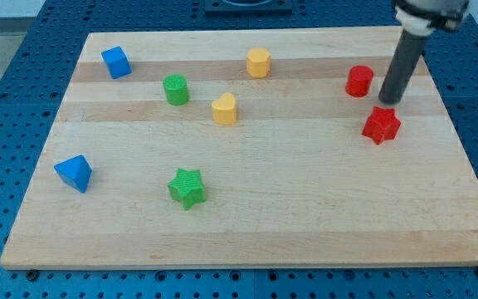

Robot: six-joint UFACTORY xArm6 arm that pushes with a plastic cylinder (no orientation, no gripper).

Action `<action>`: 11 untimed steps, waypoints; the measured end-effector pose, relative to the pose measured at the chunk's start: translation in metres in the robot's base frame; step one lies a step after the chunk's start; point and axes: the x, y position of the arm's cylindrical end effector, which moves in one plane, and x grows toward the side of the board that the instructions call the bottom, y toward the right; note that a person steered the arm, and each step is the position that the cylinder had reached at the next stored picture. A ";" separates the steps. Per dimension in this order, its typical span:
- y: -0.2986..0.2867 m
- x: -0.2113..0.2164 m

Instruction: Push the red circle beside the red star

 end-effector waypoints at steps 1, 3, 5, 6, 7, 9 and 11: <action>-0.001 -0.081; -0.050 0.003; -0.052 0.062; -0.077 0.049; -0.127 0.051; -0.216 0.136; -0.274 0.141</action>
